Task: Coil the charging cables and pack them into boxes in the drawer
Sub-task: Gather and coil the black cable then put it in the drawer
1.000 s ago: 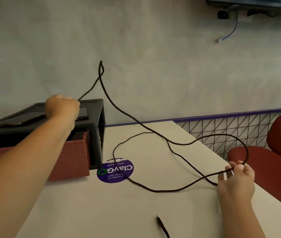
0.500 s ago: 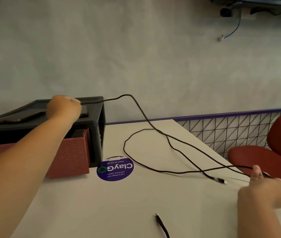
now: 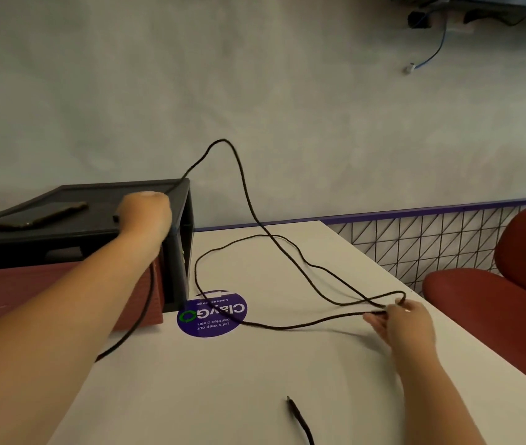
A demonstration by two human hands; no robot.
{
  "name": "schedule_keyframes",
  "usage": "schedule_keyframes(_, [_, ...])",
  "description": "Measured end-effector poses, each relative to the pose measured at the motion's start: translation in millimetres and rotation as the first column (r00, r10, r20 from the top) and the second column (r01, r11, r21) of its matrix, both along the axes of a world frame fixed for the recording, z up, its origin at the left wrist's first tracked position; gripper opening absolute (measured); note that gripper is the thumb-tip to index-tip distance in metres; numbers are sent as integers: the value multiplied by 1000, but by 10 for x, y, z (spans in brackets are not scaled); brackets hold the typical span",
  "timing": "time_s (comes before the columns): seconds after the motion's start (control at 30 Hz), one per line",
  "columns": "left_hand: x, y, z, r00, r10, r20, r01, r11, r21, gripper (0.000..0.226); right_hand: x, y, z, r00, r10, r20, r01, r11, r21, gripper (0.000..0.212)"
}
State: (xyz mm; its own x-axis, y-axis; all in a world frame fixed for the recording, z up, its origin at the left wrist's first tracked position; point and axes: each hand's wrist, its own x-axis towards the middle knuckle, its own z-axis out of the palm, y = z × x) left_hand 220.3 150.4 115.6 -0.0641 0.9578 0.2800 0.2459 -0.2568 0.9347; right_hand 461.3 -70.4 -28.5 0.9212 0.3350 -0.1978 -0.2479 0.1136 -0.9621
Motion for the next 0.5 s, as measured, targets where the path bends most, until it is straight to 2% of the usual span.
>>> schedule_keyframes(0.03, [76, -38, -23, 999, -44, -8, 44, 999, -11, 28, -6, 19, -28, 998, 34, 47, -27, 989, -142, 31])
schedule_keyframes(0.1, [181, -116, -66, 994, -104, 23, 103, 995, 15, 28, -13, 6, -55, 982, 127, 138, -58, 906, -420, 35])
schedule_keyframes(0.2, [215, -215, -116, 987, -160, 11, 160, 986, 42, 29, -71, -12, -50, 905, 303, 298, -20, 730, -683, 36])
schedule_keyframes(0.23, [219, -199, -146, 987, -160, -8, 160, 986, 55, 32, -80, -14, -36, 878, 311, 364, 29, 725, -688, 40])
schedule_keyframes(0.33, [197, -220, -181, 984, -157, -87, 164, 983, 86, 34, -154, -11, 68, 791, 306, 530, 52, 830, -556, 40])
schedule_keyframes(0.43, [210, -248, -225, 976, -166, -139, 186, 973, 140, 34, -314, 109, 112, 662, 436, 610, -147, 873, -465, 44])
schedule_keyframes(0.5, [246, -291, -241, 967, -192, -165, 218, 963, 158, 34, -442, 234, 87, 588, 533, 608, -307, 843, -441, 44])
